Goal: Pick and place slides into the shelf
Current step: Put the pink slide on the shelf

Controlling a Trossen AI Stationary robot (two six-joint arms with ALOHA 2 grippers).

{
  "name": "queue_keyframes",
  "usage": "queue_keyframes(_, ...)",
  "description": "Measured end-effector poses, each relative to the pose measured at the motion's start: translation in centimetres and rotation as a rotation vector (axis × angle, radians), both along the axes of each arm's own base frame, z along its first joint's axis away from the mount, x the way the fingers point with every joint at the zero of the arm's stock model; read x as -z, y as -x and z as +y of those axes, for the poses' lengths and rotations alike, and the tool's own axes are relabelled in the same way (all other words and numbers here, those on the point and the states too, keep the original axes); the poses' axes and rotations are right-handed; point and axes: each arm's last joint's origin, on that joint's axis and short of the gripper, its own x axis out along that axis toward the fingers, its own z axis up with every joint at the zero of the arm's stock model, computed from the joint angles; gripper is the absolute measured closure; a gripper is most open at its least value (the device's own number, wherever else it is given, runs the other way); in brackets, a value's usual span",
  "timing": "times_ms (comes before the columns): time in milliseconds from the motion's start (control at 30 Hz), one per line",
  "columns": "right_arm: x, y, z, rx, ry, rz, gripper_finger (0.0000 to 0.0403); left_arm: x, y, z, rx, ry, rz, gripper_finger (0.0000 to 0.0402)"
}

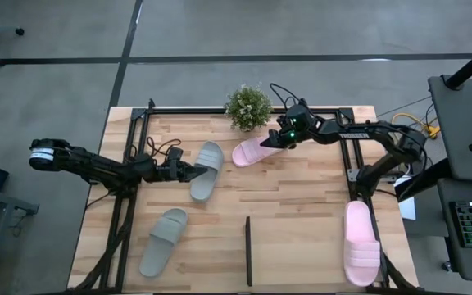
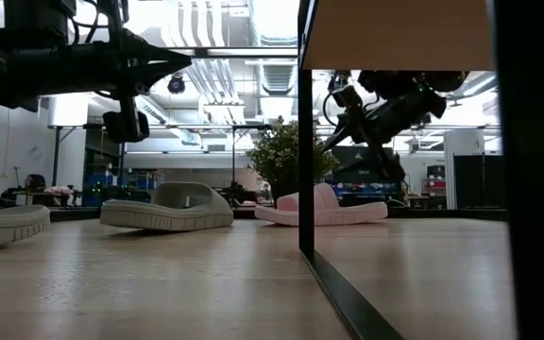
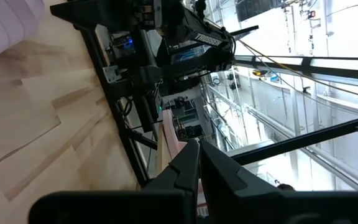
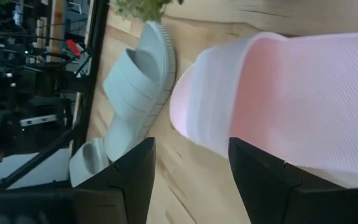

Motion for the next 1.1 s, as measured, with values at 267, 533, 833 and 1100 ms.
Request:
queue_keyframes(267, 1.1, -0.2, -0.2, -0.011, -0.006, 0.032, 0.0212, 0.0, 0.0, 0.0, 0.000, 0.000, 0.001, 0.0402)
queue_keyframes(533, 1.4, -0.2, -0.3, -0.018, -0.007, 0.039, 0.0211, 0.0, 0.0, 0.0, -0.001, 0.000, 0.001, 0.0402)
queue_keyframes(833, 2.0, -0.4, -0.1, -0.032, -0.023, 0.053, 0.0211, 0.0, 0.0, 0.0, -0.002, 0.001, 0.001, 0.0402)
queue_keyframes(1100, 2.3, -0.7, -0.1, -0.049, -0.032, 0.046, 0.0211, 0.0, 0.0, 0.0, -0.002, 0.002, 0.001, 0.0402)
